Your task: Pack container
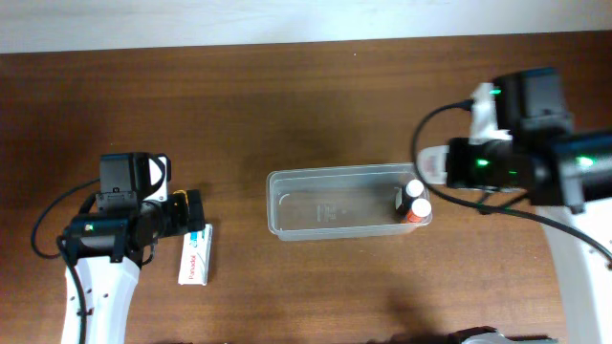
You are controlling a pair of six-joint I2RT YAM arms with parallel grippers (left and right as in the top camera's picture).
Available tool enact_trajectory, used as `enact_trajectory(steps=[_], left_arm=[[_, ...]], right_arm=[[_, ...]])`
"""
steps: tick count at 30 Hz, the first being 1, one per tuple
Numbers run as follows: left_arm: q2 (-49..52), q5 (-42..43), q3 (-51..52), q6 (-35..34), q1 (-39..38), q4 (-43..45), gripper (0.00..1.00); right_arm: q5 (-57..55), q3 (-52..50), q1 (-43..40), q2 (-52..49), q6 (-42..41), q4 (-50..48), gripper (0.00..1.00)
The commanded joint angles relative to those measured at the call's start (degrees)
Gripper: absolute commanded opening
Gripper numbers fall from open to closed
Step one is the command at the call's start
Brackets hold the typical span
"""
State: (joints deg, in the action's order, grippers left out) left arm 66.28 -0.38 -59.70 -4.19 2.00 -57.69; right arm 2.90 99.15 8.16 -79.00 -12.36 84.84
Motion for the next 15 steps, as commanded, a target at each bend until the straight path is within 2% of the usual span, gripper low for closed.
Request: enact_trajectory(steps=[1, 15], left_arm=[[0.2, 0.7, -1.2, -0.5, -0.1, -0.1, 0.99], [0.2, 0.7, -1.2, -0.5, -0.1, -0.1, 0.99]], right_arm=[[-2.3, -1.1, 5.7, -3.6, -4.7, -1.6, 0.18], [-3.7, -2.6, 7.6, -17.2, -6.4, -4.7, 0.17]])
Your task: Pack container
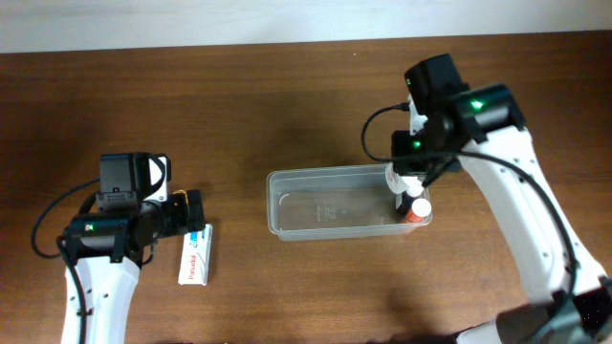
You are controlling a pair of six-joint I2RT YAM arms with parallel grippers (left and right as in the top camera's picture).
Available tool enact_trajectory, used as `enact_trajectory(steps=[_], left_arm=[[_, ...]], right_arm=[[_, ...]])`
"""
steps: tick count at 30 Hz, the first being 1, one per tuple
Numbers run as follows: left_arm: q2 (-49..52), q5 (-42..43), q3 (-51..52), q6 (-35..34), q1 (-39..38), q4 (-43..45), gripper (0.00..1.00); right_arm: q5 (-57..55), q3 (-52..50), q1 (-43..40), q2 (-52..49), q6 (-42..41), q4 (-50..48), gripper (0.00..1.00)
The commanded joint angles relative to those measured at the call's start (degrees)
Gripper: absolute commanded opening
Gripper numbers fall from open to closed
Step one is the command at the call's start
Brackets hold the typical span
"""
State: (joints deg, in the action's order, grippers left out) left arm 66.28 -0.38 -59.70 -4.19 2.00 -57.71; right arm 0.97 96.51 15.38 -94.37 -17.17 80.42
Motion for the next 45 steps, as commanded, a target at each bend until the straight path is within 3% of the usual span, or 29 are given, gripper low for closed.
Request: enact_trajectory(steps=[1, 11, 25, 28, 29, 37, 45], left_arm=[[0.2, 0.7, -1.2, -0.5, -0.1, 0.0, 0.99], [0.2, 0.7, -1.2, -0.5, -0.1, 0.0, 0.99], [0.2, 0.7, -1.2, -0.5, -0.1, 0.0, 0.99], [0.2, 0.7, -1.2, -0.5, -0.1, 0.0, 0.99], [0.2, 0.7, -1.2, -0.5, -0.1, -0.1, 0.99], [0.2, 0.6, -1.2, -0.5, -0.1, 0.0, 0.99], [0.2, 0.6, -1.2, -0.5, -0.1, -0.1, 1.00]], right_arm=[[-1.7, 0.0, 0.3, -2.6, -1.6, -0.4, 0.18], [-1.7, -1.0, 0.3, -8.9, -1.8, -3.1, 0.17], [-1.9, -10.6, 0.3, -9.1, -2.3, -13.3, 0.19], [-1.8, -10.6, 0.4, -9.1, -0.4, -13.4, 0.41], [-1.8, -10.6, 0.4, -9.0, 0.3, -13.4, 0.44], [-2.5, -3.8, 0.1, -3.3, 1.7, -9.4, 0.51], [-3.2, 1.5, -9.8, 9.6, 2.1, -6.0, 0.79]])
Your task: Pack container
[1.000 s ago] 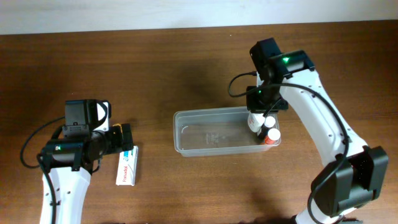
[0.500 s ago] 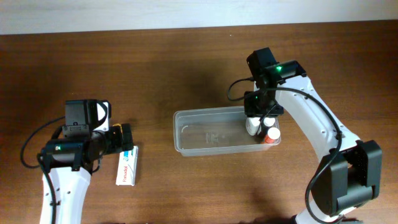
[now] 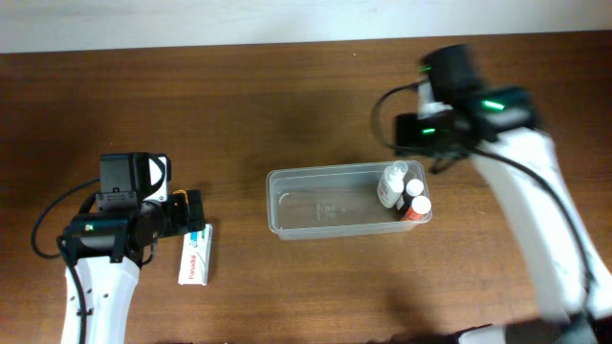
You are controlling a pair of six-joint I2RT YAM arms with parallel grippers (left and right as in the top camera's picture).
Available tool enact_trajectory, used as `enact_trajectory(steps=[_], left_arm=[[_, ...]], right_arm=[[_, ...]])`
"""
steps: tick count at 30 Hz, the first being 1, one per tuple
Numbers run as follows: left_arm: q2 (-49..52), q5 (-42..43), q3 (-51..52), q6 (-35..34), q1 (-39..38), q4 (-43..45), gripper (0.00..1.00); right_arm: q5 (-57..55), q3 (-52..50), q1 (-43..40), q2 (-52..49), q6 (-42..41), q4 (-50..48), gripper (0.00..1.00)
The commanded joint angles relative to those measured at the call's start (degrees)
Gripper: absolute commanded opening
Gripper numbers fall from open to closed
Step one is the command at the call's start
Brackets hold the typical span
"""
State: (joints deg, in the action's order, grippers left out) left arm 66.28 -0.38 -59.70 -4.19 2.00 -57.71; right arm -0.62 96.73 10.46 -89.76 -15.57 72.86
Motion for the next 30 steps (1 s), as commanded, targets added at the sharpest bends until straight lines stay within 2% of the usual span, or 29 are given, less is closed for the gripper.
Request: enact_trajectory(steps=[1, 7, 11, 28, 30], left_arm=[[0.2, 0.6, -1.2, -0.5, -0.1, -0.1, 0.99], [2.5, 0.4, 0.6, -0.5, -0.1, -0.6, 0.99], [6.4, 0.6, 4.2, -1.0, -0.1, 0.2, 0.99], [31.1, 2.2, 7.5, -1.6, -0.1, 4.1, 0.99], [32.1, 2.2, 7.5, -1.6, -0.1, 4.1, 0.96]], right_arm=[[-1.6, 1.3, -7.2, 5.9, 0.7, 3.0, 0.80], [-1.3, 0.2, -18.3, 6.2, 4.7, 11.0, 0.82], [1.3, -2.1, -21.1, 6.0, 4.9, 10.7, 0.82], [1.5, -4.9, -21.4, 6.0, 5.7, 9.4, 0.82], [1.5, -4.9, -21.4, 6.0, 5.7, 9.4, 0.82]])
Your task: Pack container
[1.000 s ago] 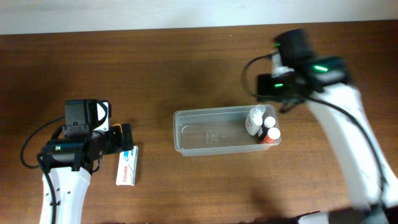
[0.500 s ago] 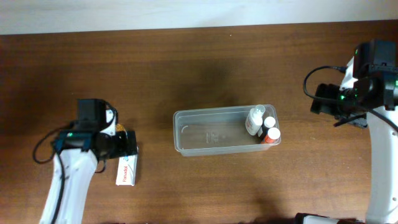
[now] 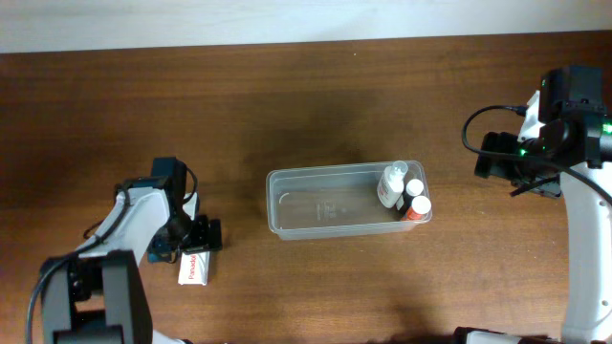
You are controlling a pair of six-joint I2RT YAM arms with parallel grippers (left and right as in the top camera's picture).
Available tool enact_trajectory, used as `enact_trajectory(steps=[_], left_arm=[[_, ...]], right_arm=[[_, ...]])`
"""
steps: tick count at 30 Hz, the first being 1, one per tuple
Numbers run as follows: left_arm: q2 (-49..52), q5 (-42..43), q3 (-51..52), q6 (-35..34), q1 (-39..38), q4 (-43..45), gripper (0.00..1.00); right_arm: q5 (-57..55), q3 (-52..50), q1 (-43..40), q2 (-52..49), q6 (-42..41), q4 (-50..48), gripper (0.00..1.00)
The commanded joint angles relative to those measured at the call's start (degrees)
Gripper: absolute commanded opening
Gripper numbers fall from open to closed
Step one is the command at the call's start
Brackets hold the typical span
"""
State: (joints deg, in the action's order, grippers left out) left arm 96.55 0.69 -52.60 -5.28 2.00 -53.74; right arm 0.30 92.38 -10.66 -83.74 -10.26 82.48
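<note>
A clear plastic container [image 3: 330, 203] sits mid-table. At its right end stand a white bottle [image 3: 391, 183] and two small white-capped bottles [image 3: 415, 187], [image 3: 420, 207]. A white box [image 3: 194, 270] lies flat on the table to the left of it. My left gripper [image 3: 199, 239] hangs over the box's far end and covers it, fingers spread and apparently open. My right gripper [image 3: 490, 159] is far right of the container, well clear of it, open and holding nothing.
The wooden table [image 3: 287, 105] runs back to a pale wall along the top edge. The right arm's cable [image 3: 478, 124] loops beside the right gripper. The left arm's white link [image 3: 134, 215] lies left of the box.
My right arm has moved from just behind the container's right end to the far right of the table. The left arm has turned and its gripper now covers the far part of the box.
The container first held only the two small bottles, with my right arm to its right. Then the right gripper was over that end. Then a white bottle stood inside and the gripper was behind the container. It is now withdrawn; the left gripper sits over the box.
</note>
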Motion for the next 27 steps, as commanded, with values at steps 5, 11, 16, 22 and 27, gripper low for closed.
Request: enact_trajectory(steps=[5, 11, 16, 22, 27], left_arm=[[2.2, 1.1, 0.4, -0.5, -0.1, -0.2, 0.68], [2.2, 1.1, 0.4, -0.5, -0.1, -0.9, 0.49], [1.9, 1.1, 0.3, -0.5, -0.1, -1.4, 0.34], [-3.1, 1.1, -2.2, -0.5, -0.1, -3.5, 0.33], [-12.2, 1.1, -6.4, -0.5, -0.2, -4.8, 0.34]], right_arm=[[0.6, -0.6, -0.2, 0.0, 0.4, -0.2, 0.82], [0.6, -0.6, -0.2, 0.0, 0.4, -0.2, 0.82], [0.6, -0.6, -0.2, 0.0, 0.4, -0.2, 0.82], [0.6, -0.6, -0.2, 0.0, 0.4, -0.2, 0.82], [0.6, -0.6, -0.2, 0.0, 0.4, -0.2, 0.82]])
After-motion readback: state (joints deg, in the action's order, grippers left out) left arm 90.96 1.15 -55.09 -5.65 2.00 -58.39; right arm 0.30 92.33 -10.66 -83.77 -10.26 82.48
